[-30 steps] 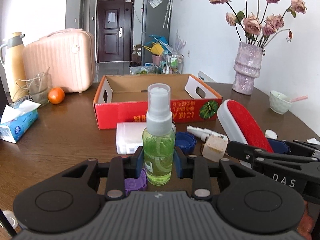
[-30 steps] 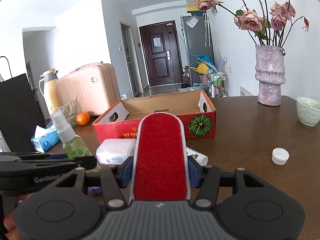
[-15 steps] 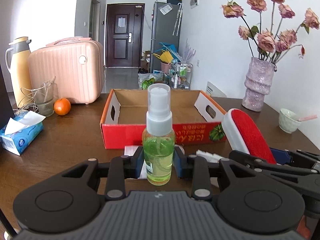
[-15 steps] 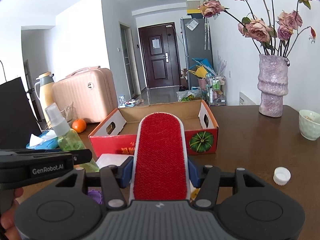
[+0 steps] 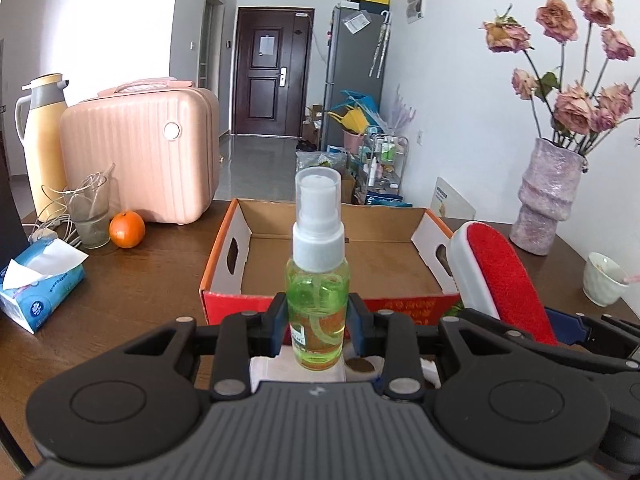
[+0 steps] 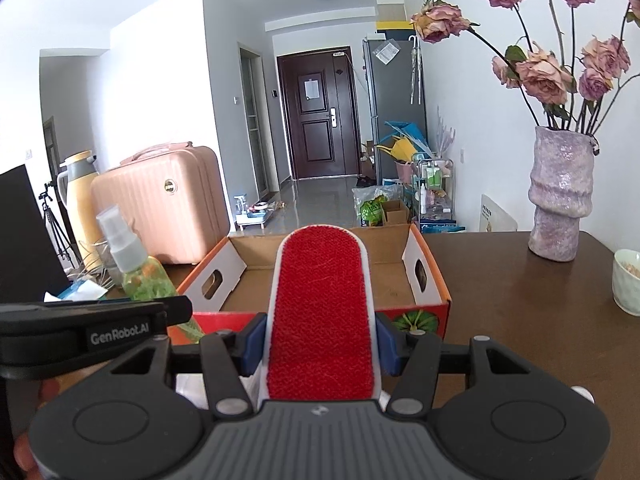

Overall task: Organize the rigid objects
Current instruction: 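Carry the spray bottle and lint brush with both grippers over the cardboard box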

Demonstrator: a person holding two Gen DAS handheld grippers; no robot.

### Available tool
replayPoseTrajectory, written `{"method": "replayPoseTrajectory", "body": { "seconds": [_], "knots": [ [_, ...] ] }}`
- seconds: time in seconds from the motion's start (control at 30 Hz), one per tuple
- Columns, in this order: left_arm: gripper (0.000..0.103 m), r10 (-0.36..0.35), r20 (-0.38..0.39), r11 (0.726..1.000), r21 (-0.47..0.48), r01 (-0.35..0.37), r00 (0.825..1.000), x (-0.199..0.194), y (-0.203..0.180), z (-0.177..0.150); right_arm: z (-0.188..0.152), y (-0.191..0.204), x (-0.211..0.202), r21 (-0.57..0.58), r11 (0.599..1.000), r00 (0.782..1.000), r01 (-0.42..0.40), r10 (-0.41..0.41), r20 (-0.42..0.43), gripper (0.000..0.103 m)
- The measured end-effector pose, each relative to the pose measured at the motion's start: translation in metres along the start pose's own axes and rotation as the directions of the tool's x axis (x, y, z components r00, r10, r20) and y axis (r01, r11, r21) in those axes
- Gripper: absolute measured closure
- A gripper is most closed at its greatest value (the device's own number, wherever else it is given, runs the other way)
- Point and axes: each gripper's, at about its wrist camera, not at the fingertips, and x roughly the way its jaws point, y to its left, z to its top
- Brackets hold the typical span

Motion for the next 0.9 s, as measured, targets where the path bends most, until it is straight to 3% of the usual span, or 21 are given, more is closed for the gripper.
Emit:
{"method": "replayPoseTrajectory", "body": {
  "seconds": [0.4, 0.9],
  "knots": [
    [0.071, 0.032, -0.009, 0.998, -0.045, -0.032, 0.999, 0.04, 0.002, 0.024, 0.026, -0.003, 0.04, -0.016, 0.999, 0.999, 0.042, -0.043, -0.026, 0.048],
    [0.071, 0.054, -0.028, 0.997, -0.054, -0.056, 0.998, 0.087, 0.001, 0.045, 0.048, -0.009, 0.094, 0.002, 0.999, 0.997, 0.039, -0.039, -0.066, 0.048]
  ]
}}
